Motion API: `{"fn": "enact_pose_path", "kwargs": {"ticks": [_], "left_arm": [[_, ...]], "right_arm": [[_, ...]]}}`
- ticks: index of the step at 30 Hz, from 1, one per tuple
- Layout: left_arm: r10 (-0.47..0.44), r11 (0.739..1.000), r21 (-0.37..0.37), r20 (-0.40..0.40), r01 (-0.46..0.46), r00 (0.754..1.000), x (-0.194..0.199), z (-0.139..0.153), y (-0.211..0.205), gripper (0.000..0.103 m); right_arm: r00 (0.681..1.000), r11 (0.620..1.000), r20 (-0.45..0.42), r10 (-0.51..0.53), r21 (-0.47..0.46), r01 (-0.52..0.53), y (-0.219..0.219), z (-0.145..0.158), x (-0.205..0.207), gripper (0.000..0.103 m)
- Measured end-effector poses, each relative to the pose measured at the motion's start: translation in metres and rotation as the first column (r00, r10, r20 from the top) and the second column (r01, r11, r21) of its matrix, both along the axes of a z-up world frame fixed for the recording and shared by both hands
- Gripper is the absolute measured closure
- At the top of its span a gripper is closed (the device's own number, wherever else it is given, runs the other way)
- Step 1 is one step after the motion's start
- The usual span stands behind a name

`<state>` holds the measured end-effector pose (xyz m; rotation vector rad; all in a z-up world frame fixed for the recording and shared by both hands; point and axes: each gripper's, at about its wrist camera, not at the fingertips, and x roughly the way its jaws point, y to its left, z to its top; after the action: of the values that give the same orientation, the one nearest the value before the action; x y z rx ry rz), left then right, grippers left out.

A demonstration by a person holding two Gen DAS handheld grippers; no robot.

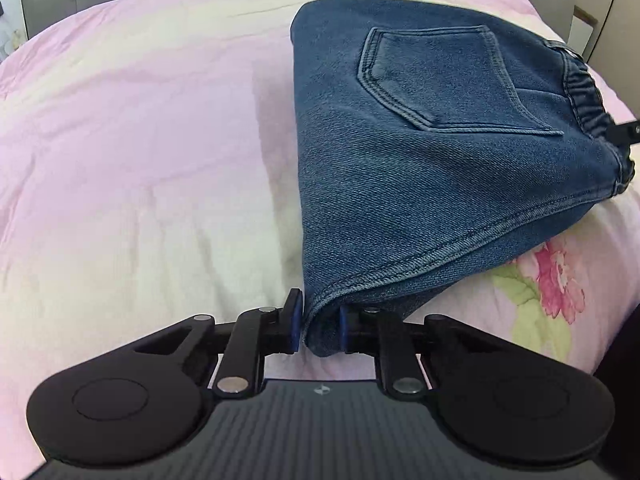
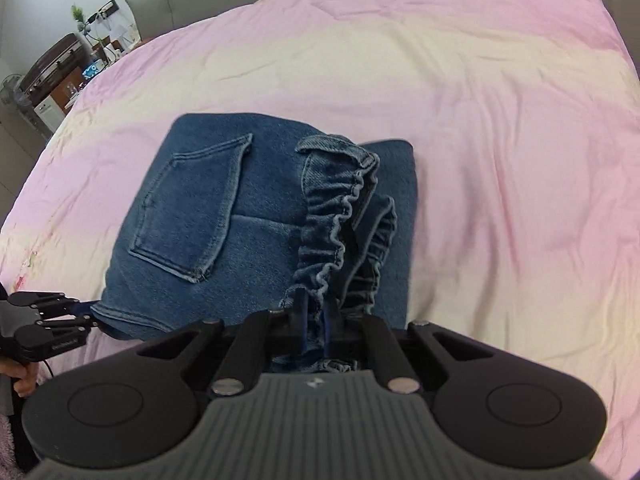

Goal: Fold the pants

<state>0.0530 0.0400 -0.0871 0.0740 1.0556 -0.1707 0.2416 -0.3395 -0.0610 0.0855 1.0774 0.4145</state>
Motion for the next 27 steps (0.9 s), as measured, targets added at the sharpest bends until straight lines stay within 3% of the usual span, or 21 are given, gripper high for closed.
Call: {"fn": "enact_pose_path", "kwargs": {"ticks": [6, 12, 16, 17, 22, 27], "left_arm": [[-0.001, 1.0, 0.012, -0.039, 0.001, 0.999, -0.001, 0.011, 0.003, 0.084], [-0.028, 0.999, -0.023, -0.01, 0.028, 1.0, -0.022, 0.054, 0.004, 0.09], [-0.031, 0.998, -0.057, 0.071, 0.035, 0.997, -0.011, 0.075, -0.002, 0.089], [-0.03, 0.998, -0.051, 0.088, 0.035, 0.996, -0.002, 0.075, -0.014, 0.089], [0.005, 0.996, -0.091, 0.108, 0.005, 0.994, 0.032, 0.076, -0.031, 0.088], [0.038, 0.991, -0.135, 0.09, -0.025, 0.995, 0.069, 0.065, -0.038, 0.086]], "right_arm": [[0.999, 0.999, -0.041, -0.024, -0.049, 0.022, 0.005, -0.039, 0.004, 0.102], [0.997, 0.998, -0.04, -0.062, 0.008, 0.062, -0.002, -0.032, 0.01, 0.096], [0.996, 0.994, -0.02, -0.089, 0.065, 0.091, -0.013, -0.019, 0.008, 0.081], [0.995, 0.992, -0.015, -0.1, 0.08, 0.101, -0.015, -0.015, 0.008, 0.072], [0.981, 0.954, -0.031, -0.192, 0.228, 0.194, -0.038, 0.001, 0.015, 0.047], [0.969, 0.915, -0.073, -0.238, 0.317, 0.249, -0.049, -0.005, 0.041, 0.044]]}}
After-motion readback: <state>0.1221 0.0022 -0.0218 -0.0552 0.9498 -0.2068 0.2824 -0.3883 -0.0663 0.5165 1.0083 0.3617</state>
